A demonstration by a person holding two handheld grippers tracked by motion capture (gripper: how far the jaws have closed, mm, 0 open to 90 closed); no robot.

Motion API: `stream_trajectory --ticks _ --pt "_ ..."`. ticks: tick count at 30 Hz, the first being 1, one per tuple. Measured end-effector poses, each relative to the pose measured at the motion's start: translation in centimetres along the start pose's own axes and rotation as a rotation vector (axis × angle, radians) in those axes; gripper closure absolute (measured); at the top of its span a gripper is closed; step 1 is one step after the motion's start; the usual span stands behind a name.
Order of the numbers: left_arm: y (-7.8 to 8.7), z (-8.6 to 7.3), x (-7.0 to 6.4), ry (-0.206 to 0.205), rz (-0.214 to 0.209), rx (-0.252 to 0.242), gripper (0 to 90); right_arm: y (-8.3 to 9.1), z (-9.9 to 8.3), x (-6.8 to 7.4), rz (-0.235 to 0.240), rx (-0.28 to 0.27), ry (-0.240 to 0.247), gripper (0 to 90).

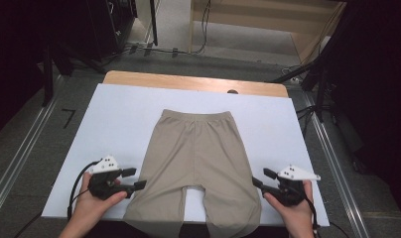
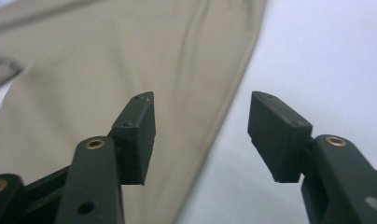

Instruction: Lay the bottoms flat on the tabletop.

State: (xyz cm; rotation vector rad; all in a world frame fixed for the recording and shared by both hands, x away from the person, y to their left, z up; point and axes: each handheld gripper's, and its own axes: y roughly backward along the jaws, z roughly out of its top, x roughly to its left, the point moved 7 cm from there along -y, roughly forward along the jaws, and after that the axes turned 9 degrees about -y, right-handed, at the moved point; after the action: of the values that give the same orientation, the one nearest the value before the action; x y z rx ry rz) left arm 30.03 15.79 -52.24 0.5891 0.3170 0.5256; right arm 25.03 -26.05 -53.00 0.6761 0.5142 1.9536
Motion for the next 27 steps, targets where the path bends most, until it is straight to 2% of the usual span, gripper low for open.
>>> stream_trajectory --ticks 2,4,8,10,13,15,18,21,24,27 --pt "-0.8 1.2 1.2 0.005 0.011 -0.016 31.3 -1.1 1.8 -0.6 0.007 -0.016 -0.003 38.3" --pt "-1.9 2.4 2.7 0.012 0.028 -0.017 28.7 -2.4 3.6 -1.1 0.009 -0.015 0.016 39.0" --pt "-4.0 4.5 5.7 0.032 0.058 -0.018 30.3 -5.2 6.9 -2.1 -0.005 -0.019 0.016 40.0" --pt "-5.2 5.4 7.3 0.044 0.078 -0.013 32.2 -6.9 8.1 -2.4 0.005 -0.004 0.015 41.1" --pt "-7.1 6.6 9.3 0.072 0.085 0.003 35.8 -9.5 9.4 -3.5 -0.023 0.025 0.02 43.9" --pt "-8.4 7.3 10.4 0.082 0.095 0.013 37.6 -11.1 10.2 -4.2 -0.027 0.041 0.0 46.5" --pt "-10.1 8.0 11.6 0.086 0.111 0.04 39.3 -13.4 11.0 -5.1 -0.03 0.074 -0.029 49.6" --pt "-11.1 8.2 12.9 0.101 0.133 0.051 43.1 -15.2 11.5 -5.7 -0.029 0.103 -0.034 53.2" --pt "-11.9 8.1 13.5 0.125 0.118 0.048 45.1 -16.6 12.1 -6.3 -0.029 0.106 -0.069 53.3" --pt "-12.4 8.1 13.5 0.111 0.12 0.06 44.8 -17.8 12.4 -6.4 -0.011 0.122 -0.071 52.4"
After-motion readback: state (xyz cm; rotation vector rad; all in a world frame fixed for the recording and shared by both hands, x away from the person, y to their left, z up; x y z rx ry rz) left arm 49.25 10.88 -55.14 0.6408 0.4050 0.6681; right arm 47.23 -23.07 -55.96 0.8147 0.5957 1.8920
